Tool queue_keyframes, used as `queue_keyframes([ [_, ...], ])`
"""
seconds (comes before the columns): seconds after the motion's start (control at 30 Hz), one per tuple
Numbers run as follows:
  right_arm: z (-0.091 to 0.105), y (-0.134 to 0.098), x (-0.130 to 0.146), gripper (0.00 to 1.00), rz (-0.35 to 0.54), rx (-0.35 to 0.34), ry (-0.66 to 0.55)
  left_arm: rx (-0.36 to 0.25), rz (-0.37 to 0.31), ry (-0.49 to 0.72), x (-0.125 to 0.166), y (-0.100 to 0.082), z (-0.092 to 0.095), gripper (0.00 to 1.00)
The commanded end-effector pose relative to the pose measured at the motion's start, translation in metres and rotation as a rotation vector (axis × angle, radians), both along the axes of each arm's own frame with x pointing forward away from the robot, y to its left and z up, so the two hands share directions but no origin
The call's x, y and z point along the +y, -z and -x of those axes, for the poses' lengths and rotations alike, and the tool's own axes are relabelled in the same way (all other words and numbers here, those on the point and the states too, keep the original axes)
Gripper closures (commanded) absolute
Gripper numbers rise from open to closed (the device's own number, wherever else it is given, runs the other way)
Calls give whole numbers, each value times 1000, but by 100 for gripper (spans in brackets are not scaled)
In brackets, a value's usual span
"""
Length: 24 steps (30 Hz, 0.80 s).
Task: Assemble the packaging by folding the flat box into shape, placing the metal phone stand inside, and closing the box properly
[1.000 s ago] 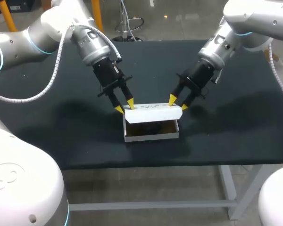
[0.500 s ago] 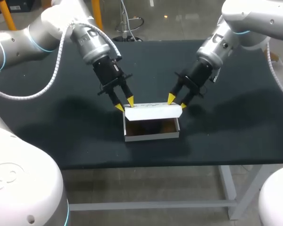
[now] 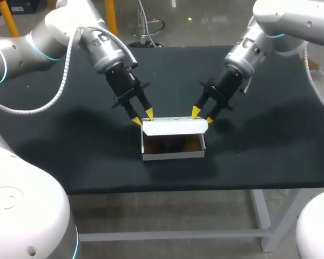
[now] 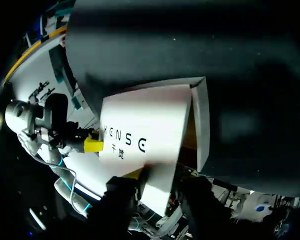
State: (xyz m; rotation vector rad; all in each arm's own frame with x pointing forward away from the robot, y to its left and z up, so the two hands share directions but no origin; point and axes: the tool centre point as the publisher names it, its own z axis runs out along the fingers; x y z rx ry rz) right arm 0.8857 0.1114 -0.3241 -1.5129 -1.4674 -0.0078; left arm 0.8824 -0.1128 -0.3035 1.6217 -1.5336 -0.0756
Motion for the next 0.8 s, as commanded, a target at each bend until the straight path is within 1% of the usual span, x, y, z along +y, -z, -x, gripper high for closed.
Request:
queue_keyframes([
  [0.03, -5, 1, 7, 60, -2, 10, -11, -6, 23, -31, -4, 4, 0, 67],
  [0.2, -5, 1, 8, 60, -1, 11, -12, -9, 43, -55, -3, 5, 1, 65],
  [0.33, -5, 1, 8, 60, -1, 12, -11, -16, 64, -88, -1, 5, 2, 67],
  [0.63, -5, 1, 9, 60, -2, 12, -13, -24, 121, -143, 2, 4, 3, 66],
  [0.8, -5, 1, 10, 60, -3, 14, -14, -23, 144, -167, 4, 3, 1, 68],
])
